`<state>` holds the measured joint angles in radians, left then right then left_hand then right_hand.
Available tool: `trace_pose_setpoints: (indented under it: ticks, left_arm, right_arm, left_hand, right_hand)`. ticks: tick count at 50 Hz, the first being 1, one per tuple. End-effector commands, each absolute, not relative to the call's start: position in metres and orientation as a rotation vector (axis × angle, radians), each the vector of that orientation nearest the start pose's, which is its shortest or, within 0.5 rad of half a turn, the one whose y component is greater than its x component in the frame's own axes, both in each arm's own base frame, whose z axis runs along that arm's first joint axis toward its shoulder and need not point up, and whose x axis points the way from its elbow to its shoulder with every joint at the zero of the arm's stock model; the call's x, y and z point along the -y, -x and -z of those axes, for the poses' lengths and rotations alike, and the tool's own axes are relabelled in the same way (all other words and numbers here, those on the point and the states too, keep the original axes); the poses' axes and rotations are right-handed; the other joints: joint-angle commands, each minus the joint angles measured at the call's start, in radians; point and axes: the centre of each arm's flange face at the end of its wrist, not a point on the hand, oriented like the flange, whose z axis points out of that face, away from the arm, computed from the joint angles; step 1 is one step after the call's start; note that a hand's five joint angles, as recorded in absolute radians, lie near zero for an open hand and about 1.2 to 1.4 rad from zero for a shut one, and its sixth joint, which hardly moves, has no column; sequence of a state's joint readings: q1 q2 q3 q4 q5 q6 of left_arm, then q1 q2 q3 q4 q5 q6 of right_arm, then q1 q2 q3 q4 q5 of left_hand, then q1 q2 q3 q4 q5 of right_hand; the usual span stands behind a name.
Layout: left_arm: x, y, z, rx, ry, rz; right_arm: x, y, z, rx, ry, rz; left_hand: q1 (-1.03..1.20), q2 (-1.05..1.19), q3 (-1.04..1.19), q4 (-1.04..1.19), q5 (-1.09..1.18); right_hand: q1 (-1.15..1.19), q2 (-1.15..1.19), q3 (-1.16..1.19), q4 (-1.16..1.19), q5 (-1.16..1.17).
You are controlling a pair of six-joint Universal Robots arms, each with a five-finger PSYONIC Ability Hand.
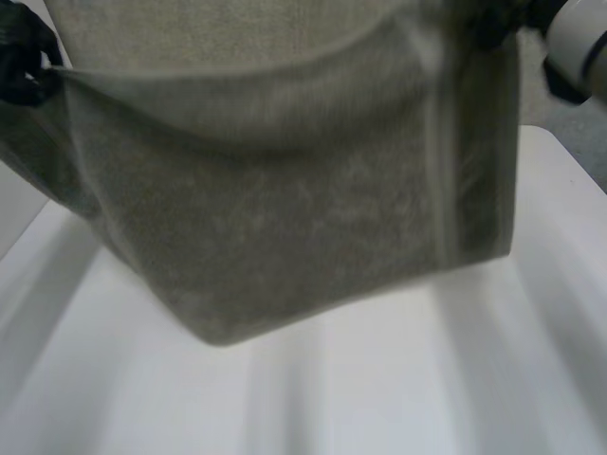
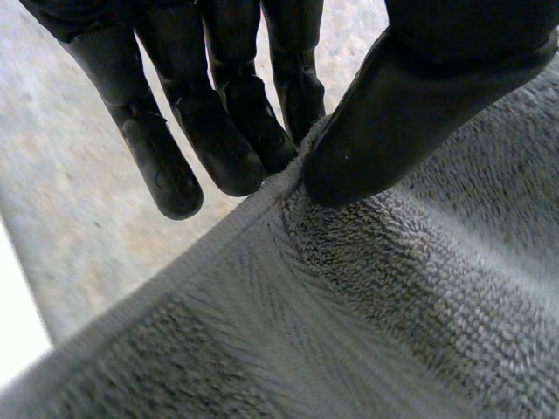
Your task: Fold the towel.
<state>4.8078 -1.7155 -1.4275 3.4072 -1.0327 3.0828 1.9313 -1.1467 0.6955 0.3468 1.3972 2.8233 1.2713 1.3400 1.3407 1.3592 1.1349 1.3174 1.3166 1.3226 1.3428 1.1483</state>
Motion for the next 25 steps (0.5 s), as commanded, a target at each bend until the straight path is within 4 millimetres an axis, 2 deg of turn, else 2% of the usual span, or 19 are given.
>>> trace_pose_setpoints:
  ticks: [1,2,4,5,7,8,9,10,11,12,13,15,17,19,21,22,23,24,25]
  left_arm:
    - [0.408,0.182,-0.300,-2.162,-0.651,2.681]
    - [0.420,0.184,-0.303,-2.122,-0.623,2.699]
    - [0.431,0.186,-0.309,-2.066,-0.586,2.725]
    - [0.431,0.186,-0.310,-2.065,-0.586,2.725]
    - [0.449,0.187,-0.329,-1.922,-0.512,2.795]
    - [0.449,0.187,-0.329,-1.921,-0.512,2.795]
    - [0.453,0.189,-0.345,-1.831,-0.484,2.841]
    - [0.456,0.189,-0.364,-1.733,-0.453,2.888]
    - [0.456,0.189,-0.364,-1.732,-0.453,2.889]
    - [0.456,0.188,-0.383,-1.633,-0.413,2.930]
    - [0.456,0.188,-0.383,-1.632,-0.412,2.930]
    - [0.454,0.183,-0.416,-1.456,-0.327,3.003]
    - [0.452,0.182,-0.423,-1.421,-0.311,3.019]
    - [0.450,0.183,-0.426,-1.409,-0.310,3.025]
    - [0.447,0.190,-0.417,-1.469,-0.335,3.011]
    - [0.447,0.190,-0.417,-1.470,-0.335,3.011]
    - [0.446,0.193,-0.403,-1.546,-0.363,2.986]
    - [0.446,0.193,-0.403,-1.547,-0.363,2.985]
    - [0.446,0.196,-0.384,-1.640,-0.395,2.947]
  right_arm:
    - [0.350,-0.315,-0.335,-1.798,0.990,2.212]
    - [0.350,-0.315,-0.335,-1.798,0.990,2.212]
    - [0.370,-0.325,-0.329,-1.703,0.955,2.303]
    - [0.370,-0.325,-0.329,-1.702,0.955,2.303]
    - [0.383,-0.333,-0.342,-1.538,0.895,2.440]
    - [0.383,-0.333,-0.342,-1.537,0.894,2.441]
    - [0.386,-0.337,-0.354,-1.436,0.850,2.513]
    - [0.386,-0.337,-0.354,-1.435,0.850,2.514]
    - [0.388,-0.338,-0.371,-1.326,0.788,2.587]
    - [0.389,-0.337,-0.386,-1.230,0.707,2.644]
    - [0.389,-0.337,-0.387,-1.229,0.706,2.645]
    - [0.390,-0.328,-0.413,-1.093,0.536,2.705]
    - [0.389,-0.325,-0.421,-1.048,0.480,2.705]
    - [0.388,-0.324,-0.425,-1.039,0.461,2.694]
    - [0.388,-0.324,-0.422,-1.060,0.468,2.673]
    - [0.388,-0.325,-0.415,-1.109,0.500,2.642]
    - [0.388,-0.327,-0.402,-1.188,0.558,2.586]
    - [0.388,-0.327,-0.402,-1.189,0.558,2.585]
    - [0.389,-0.328,-0.388,-1.275,0.630,2.517]
  left_hand:
    - [0.125,0.056,0.056,0.037,0.087]
    - [0.125,0.056,0.056,0.037,0.087]
    - [0.125,0.056,0.056,0.037,0.087]
    - [0.125,0.056,0.056,0.037,0.087]
    - [0.125,0.056,0.056,0.037,0.087]
    - [0.125,0.056,0.056,0.037,0.087]
    - [0.125,0.056,0.056,0.037,0.087]
    - [0.125,0.056,0.056,0.037,0.087]
    - [0.125,0.056,0.056,0.037,0.087]
    - [0.125,0.056,0.056,0.037,0.087]
    - [0.125,0.056,0.056,0.037,0.087]
    - [0.125,0.056,0.056,0.037,0.087]
    - [0.125,0.056,0.056,0.037,0.087]
    - [0.125,0.056,0.056,0.037,0.087]
    - [0.125,0.056,0.056,0.037,0.087]
    - [0.125,0.056,0.056,0.037,0.087]
    - [0.125,0.056,0.056,0.037,0.087]
    - [0.125,0.056,0.056,0.037,0.087]
    - [0.125,0.056,0.056,0.037,0.087]
  right_hand:
    - [0.079,0.080,0.074,0.054,0.073]
    - [0.079,0.080,0.074,0.054,0.073]
    - [0.079,0.080,0.074,0.054,0.073]
    - [0.079,0.080,0.074,0.054,0.073]
    - [0.079,0.080,0.074,0.054,0.073]
    - [0.079,0.080,0.074,0.054,0.073]
    - [0.079,0.080,0.074,0.054,0.073]
    - [0.079,0.080,0.074,0.054,0.073]
    - [0.079,0.080,0.074,0.054,0.073]
    - [0.079,0.080,0.074,0.054,0.073]
    - [0.079,0.080,0.074,0.054,0.073]
    - [0.079,0.080,0.074,0.054,0.073]
    - [0.079,0.080,0.074,0.054,0.073]
    - [0.079,0.080,0.074,0.054,0.073]
    - [0.079,0.080,0.074,0.054,0.073]
    - [0.079,0.080,0.074,0.054,0.073]
    - [0.079,0.080,0.074,0.054,0.073]
    - [0.079,0.080,0.074,0.054,0.073]
    - [0.079,0.080,0.074,0.054,0.073]
